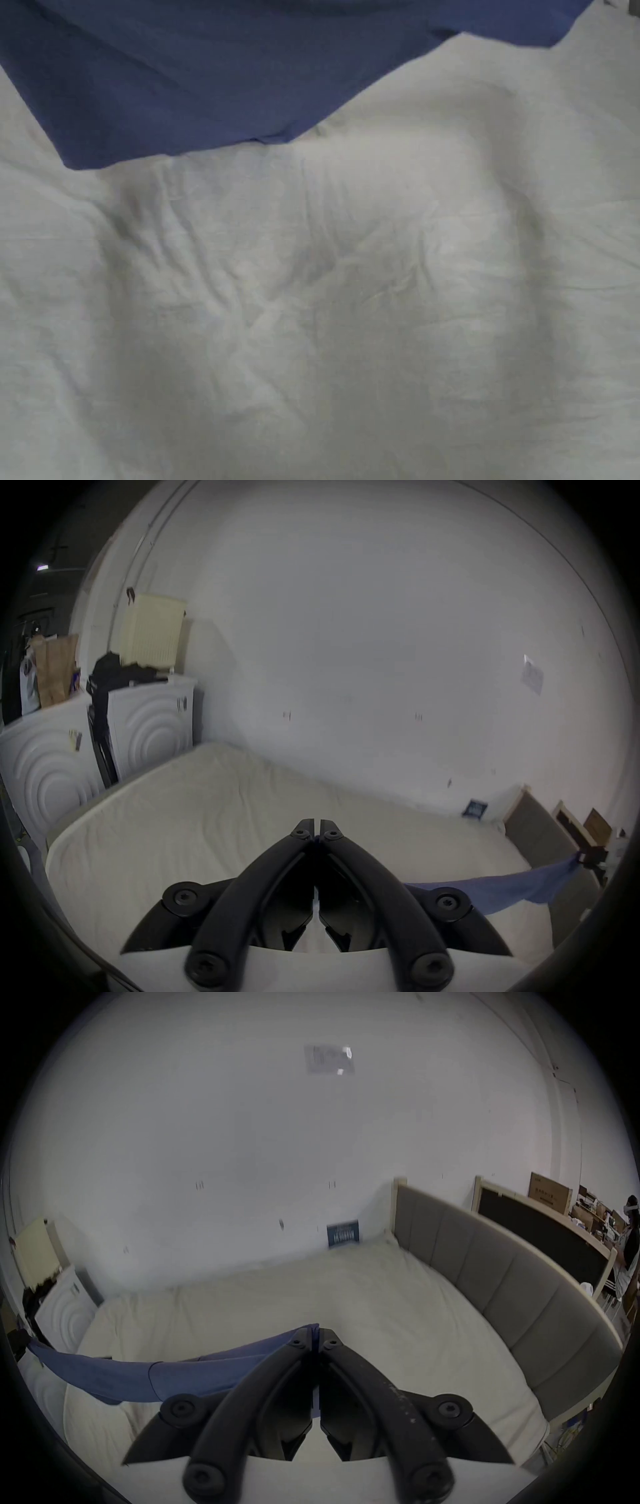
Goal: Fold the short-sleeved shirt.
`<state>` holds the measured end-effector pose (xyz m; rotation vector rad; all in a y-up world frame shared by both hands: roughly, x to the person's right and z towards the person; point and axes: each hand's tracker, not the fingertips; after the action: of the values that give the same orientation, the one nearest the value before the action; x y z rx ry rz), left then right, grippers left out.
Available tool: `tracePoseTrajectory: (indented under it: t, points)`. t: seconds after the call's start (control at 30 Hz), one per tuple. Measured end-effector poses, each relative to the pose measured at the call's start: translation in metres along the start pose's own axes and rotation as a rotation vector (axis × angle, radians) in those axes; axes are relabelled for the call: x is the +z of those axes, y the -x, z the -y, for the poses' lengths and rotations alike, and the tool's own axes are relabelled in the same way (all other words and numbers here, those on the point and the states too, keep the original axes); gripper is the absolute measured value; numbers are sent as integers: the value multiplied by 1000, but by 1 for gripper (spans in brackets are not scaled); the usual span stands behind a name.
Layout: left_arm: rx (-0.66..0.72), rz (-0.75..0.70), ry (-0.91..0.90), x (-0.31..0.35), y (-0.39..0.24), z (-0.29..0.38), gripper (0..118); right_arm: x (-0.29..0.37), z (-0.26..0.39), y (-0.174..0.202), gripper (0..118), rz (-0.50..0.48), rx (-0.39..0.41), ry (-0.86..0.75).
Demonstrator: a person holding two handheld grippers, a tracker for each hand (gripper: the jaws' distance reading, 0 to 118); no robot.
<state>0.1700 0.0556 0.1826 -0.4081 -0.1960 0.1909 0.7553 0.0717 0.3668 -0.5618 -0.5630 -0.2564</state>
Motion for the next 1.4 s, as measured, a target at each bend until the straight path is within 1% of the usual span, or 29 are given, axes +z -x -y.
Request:
tracePoseTrajectory:
  t: [0.1, 0.17, 0.2, 0.27, 0.33, 0.37, 0.4, 0.47, 0.5, 0.53, 0.57, 0.7, 0.77, 0.8, 0.83, 0.87, 0.9, 0.93, 0.97, 1.0, 1.03, 1.1, 1.13, 1.23, 1.33, 1.4]
  points:
    - [-56, 6, 83, 20, 14, 60, 1, -14, 53, -19, 5, -1, 2, 87]
    - [-24, 16, 129, 36, 27, 101, 1, -13, 96, -30, 5, 0, 19, 133]
    - [-14, 32, 160, 48, 35, 124, 1, -11, 119, -36, 5, 5, 42, 160]
    - [2, 26, 212, 64, 51, 162, 1, -7, 160, -49, 5, 4, 61, 200]
    - [-8, 19, 260, 83, 61, 202, 1, -2, 199, -64, 5, -7, 33, 253]
    - [-23, 12, 287, 94, 65, 221, 1, 2, 220, -72, 5, -20, 5, 274]
    - [-37, 0, 311, 105, 69, 241, 1, 6, 242, -81, 5, -23, -2, 303]
    - [-13, -2, 335, 124, 78, 273, 1, 18, 279, -91, 5, -13, 20, 314]
    - [9, -5, 362, 135, 82, 287, 1, 25, 299, -96, 5, -17, 46, 334]
    - [28, -12, 367, 142, 87, 298, 1, 30, 313, -100, 5, -22, 40, 335]
    - [52, -25, 379, 150, 91, 310, 1, 36, 330, -104, 5, -28, 32, 367]
    - [72, -70, 391, 178, 102, 337, 1, 58, 374, -124, 5, -19, 13, 387]
    - [84, -81, 404, 189, 106, 344, 1, 67, 386, -134, 5, -30, -23, 402]
    - [98, -83, 407, 193, 109, 348, 1, 72, 391, -138, 6, -39, -67, 395]
    - [107, -83, 410, 196, 111, 349, 1, 77, 395, -142, 7, -48, -91, 394]
    - [115, -88, 410, 198, 111, 350, 3, 79, 398, -145, 16, -47, -90, 401]
    - [118, -90, 413, 199, 109, 349, 21, 82, 398, -146, 44, -51, -90, 402]
    - [118, -95, 416, 200, 108, 346, 48, 85, 397, -146, 73, -49, -74, 402]
    - [104, -112, 412, 201, 105, 342, 79, 89, 395, -146, 94, -34, -28, 388]
    - [78, -115, 395, 203, 103, 336, 108, 93, 391, -143, 106, -29, 17, 367]
    - [58, -111, 372, 203, 102, 333, 118, 98, 386, -142, 105, -26, 35, 338]
    - [-3, -115, 262, 213, 91, 314, 118, 115, 370, -135, 107, -35, 86, 236]
    - [-15, -81, 218, 219, 86, 304, 118, 123, 364, -132, 107, -41, 107, 195]
    - [-110, -70, 108, 233, 61, 278, 118, 157, 338, -112, 109, -78, 160, 27]
    - [-207, -22, -58, 250, 25, 262, 118, 189, 325, -84, 117, -107, 202, -163]
    - [-256, -8, -141, 257, 3, 260, 118, 209, 325, -63, 118, -131, 220, -270]
